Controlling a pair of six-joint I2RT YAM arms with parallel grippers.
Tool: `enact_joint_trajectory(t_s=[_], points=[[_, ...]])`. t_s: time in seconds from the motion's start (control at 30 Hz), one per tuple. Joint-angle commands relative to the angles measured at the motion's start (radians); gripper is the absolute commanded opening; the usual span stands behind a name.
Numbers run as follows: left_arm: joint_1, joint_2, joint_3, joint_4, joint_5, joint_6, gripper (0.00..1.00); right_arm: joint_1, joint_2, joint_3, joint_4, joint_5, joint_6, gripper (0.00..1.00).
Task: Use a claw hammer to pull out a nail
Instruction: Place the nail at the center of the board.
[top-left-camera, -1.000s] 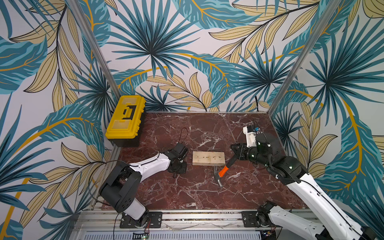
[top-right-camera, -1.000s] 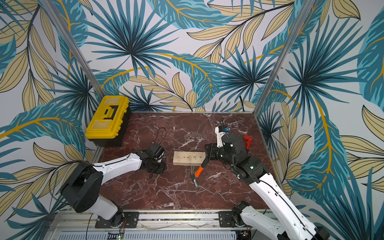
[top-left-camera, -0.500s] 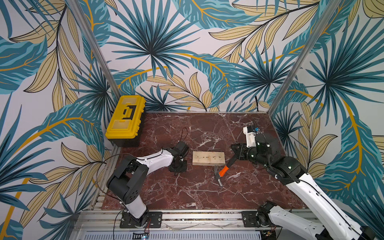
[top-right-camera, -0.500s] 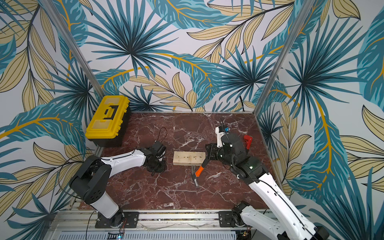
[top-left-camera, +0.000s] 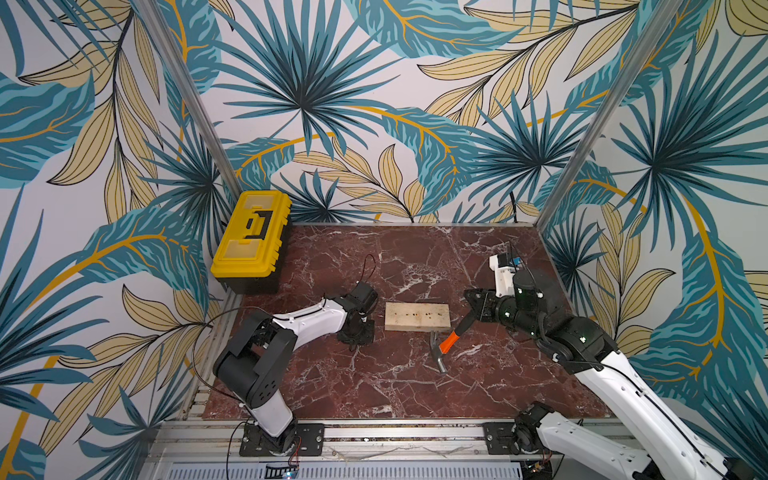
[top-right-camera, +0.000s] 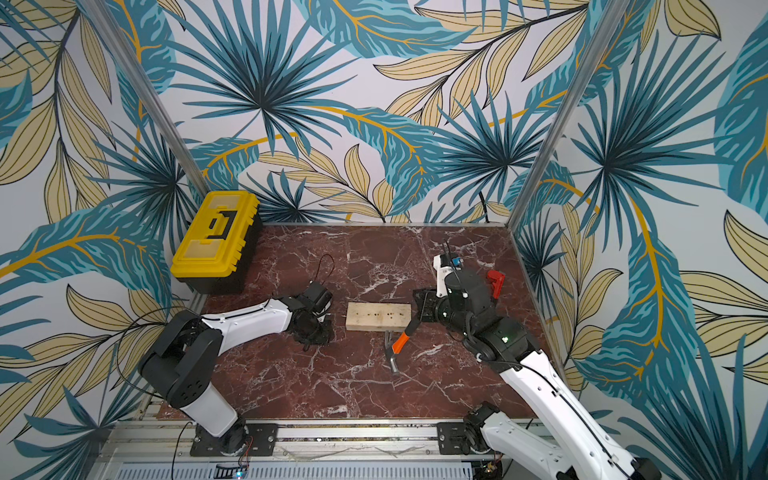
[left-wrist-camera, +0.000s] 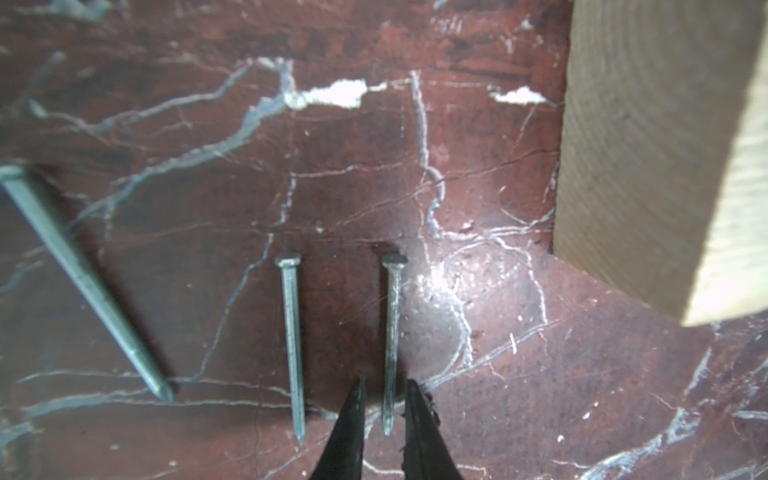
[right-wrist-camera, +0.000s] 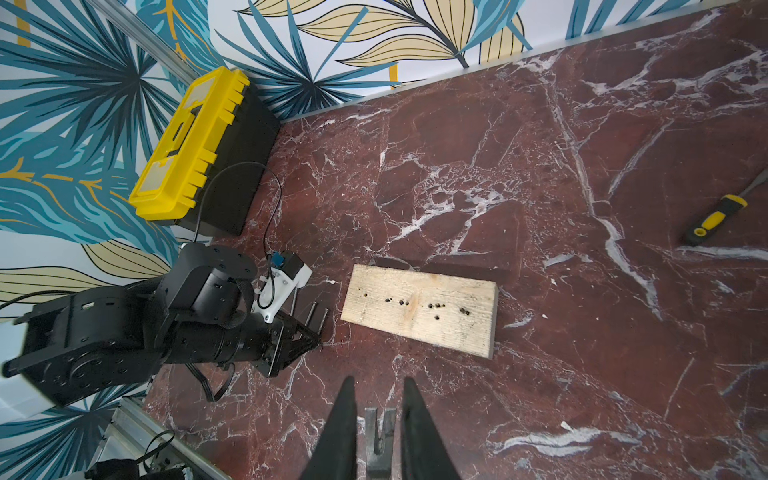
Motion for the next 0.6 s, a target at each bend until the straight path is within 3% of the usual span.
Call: enact_joint_trajectory(t_s=[0.0,0.57], points=[[0.005,-0.014,0.021,-0.021,-0.026,0.007,0.22,-0.003,-0.031,-0.012,0.07,0.009,0.015,0.0],[0.005,-0.101,0.182,-0.115,0.022,0.089,0.35,-0.031,-0.014,0.005,0.092,0.161,-0.013,0.0]])
